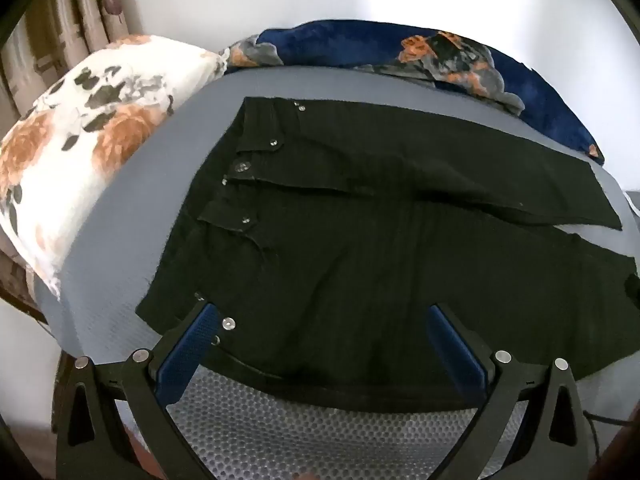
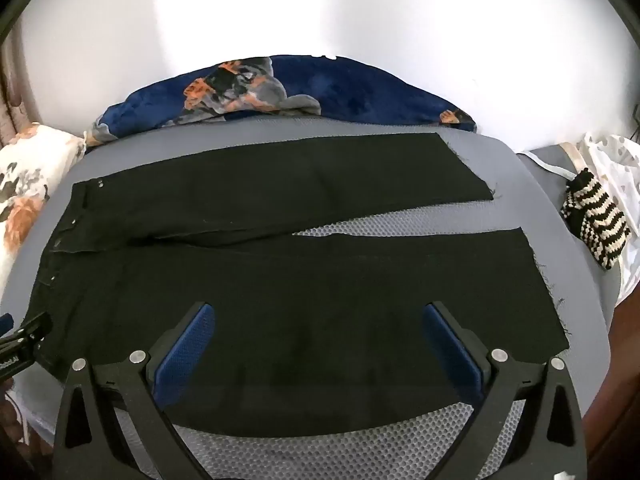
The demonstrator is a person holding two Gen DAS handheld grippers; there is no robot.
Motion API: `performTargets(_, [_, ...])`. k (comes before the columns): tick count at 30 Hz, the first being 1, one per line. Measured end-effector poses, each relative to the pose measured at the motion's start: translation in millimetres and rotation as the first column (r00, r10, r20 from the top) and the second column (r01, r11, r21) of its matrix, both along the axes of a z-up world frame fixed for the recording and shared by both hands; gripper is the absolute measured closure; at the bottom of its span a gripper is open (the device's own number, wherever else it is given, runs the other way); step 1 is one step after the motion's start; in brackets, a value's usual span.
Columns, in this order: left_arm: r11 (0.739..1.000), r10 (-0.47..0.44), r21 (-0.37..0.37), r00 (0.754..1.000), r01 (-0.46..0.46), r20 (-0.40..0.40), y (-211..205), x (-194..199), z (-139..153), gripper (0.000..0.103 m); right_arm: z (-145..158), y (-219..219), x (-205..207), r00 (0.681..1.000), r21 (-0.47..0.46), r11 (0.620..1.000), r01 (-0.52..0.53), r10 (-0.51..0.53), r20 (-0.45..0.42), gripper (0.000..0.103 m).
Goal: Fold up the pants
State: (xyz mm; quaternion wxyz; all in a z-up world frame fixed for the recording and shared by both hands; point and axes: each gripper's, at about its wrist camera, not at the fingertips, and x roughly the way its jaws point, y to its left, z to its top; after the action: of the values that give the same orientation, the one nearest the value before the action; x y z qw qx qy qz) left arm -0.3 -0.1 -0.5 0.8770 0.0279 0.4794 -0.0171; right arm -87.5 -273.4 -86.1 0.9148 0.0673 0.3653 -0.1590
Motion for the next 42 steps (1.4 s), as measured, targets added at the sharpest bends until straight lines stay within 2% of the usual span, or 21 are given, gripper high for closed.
performTargets(2, [1.0, 0.001, 0.0, 1.0, -0.001, 0.001, -1, -2, 0, 0.0, -1, 3, 0, 1.0, -0.003, 1.0, -0.001, 0.001, -0.005, 0.0])
performTargets(4, [1.0, 0.001, -0.027, 1.0, -0.002, -0.031, 2, 1, -1, 0.0, -1, 4, -1, 1.0, -0.001, 1.0, -0.004, 0.004, -0.006, 0.0])
performTargets(9, [1.0, -0.003, -0.026, 1.0, 0.002, -0.027, -7, -4, -24, 0.0, -8, -6, 0, 1.0, 0.006, 1.0, -0.012, 0.012, -0.009, 0.0])
performTargets(12, [0.999, -0.008, -0.035, 0.999, 0.007, -0.045, -4, 2, -18, 0.0, -5, -6, -2, 1.0, 0.005, 1.0, -0.007, 0.007, -0.009, 0.0])
performTargets(42, [1.0, -0.024, -0.01, 1.0, 0.024, -0.012, -5, -4, -8, 0.0, 1, -6, -8, 1.0, -0.009, 1.0, 0.007, -0.007, -0.019, 0.001])
